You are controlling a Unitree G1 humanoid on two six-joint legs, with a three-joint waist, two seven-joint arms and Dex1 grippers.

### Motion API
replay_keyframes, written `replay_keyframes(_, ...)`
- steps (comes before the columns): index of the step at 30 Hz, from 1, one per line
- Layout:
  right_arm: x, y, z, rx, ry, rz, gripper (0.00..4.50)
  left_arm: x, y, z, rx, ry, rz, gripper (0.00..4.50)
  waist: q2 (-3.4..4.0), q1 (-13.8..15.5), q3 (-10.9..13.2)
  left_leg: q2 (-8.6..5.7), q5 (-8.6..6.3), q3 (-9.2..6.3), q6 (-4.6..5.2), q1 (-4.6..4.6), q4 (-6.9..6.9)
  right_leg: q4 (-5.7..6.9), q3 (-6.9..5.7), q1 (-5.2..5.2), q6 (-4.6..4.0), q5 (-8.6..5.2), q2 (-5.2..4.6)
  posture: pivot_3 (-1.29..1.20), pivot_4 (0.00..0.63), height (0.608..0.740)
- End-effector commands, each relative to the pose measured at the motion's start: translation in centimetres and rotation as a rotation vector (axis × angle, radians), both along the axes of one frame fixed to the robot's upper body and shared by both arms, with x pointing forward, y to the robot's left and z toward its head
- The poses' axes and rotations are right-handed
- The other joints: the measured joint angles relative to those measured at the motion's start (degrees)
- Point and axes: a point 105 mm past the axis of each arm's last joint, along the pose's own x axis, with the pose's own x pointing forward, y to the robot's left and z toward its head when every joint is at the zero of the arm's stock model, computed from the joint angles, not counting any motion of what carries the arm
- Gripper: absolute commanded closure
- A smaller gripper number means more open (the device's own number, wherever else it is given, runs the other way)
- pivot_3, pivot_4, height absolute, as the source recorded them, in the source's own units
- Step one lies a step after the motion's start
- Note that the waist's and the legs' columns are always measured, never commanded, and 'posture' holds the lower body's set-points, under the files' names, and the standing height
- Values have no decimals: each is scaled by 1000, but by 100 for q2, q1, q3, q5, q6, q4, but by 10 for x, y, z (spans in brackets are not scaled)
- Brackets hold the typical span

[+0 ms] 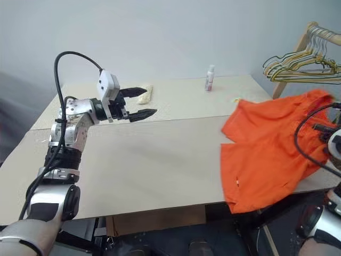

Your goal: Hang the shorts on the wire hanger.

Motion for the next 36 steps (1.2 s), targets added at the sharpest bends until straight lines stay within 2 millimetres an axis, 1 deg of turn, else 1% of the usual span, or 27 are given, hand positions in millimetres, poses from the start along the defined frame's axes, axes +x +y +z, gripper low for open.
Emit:
replay_keyframes(1,4,-21,21,-73,-88,-162,4500,-10,1,17,-91,-69,-9,11,20,-67,-13,0,0,3,0,3,-2,1,4,1,0,0,0,-153,0,740)
replay_keyframes(3,9,-28,22,-60,-116,-220,4500,-18,0,21,-136,-87,-45,11,35,-104,-22,-3,1,6,-1,3,-3,3,10,1,0,0,-2,-145,0,740)
replay_keyframes(5,15,-34,23,-48,-144,-273,4500,-30,-1,28,-217,-103,-101,11,40,-116,-25,-3,3,9,-5,4,-5,5,14,1,0,0,-1,-139,0,740)
replay_keyframes(8,20,-46,29,-82,-172,-341,4500,-46,0,34,-310,-122,-170,11,42,-129,-27,-2,4,12,-6,6,-4,3,19,3,0,0,1,-123,0,740)
replay_keyframes(11,23,-57,38,-125,-194,-388,4500,-53,0,38,-374,-130,-193,11,45,-132,-28,-3,4,18,-5,18,-6,-4,25,14,2,-1,5,-115,0,740)
replay_keyframes(14,28,-65,39,-105,-212,-412,4500,-56,-4,39,-413,-121,-206,11,49,-110,-28,-7,4,23,-4,33,-8,-29,28,31,6,-3,5,-112,0,740)
replay_keyframes(16,32,-70,38,-81,-228,-426,4500,-58,-8,36,-410,-117,-211,11,50,-97,-27,-5,1,24,0,65,-19,-56,26,71,7,-3,12,-108,0,740)
replay_keyframes(22,38,-78,34,10,-279,-453,4500,-60,-15,30,-382,-110,-218,11,49,-85,-27,5,-3,41,8,79,-22,-72,35,94,10,-3,24,-96,0,740)
replay_keyframes(26,36,-82,26,83,-291,-478,4500,-65,-14,31,-391,-116,-230,11,49,-78,-25,13,-5,57,11,79,-25,-77,46,93,10,-3,33,-87,0,740)
replay_keyframes(28,35,-81,17,127,-277,-483,4500,-69,-12,33,-405,-124,-253,11,49,-68,-25,15,-6,61,12,79,-26,-81,48,93,11,-3,35,-84,0,740)
replay_keyframes(31,35,-80,9,160,-262,-490,4500,-73,-11,35,-419,-128,-273,11,48,-65,-25,17,-7,72,14,80,-27,-86,56,93,14,0,39,-82,0,740)
replay_keyframes(36,38,-76,0,146,-213,-473,4500,-76,-12,38,-447,-132,-295,11,48,-64,-24,24,-9,83,17,82,-27,-89,66,95,17,2,50,-78,0,740)
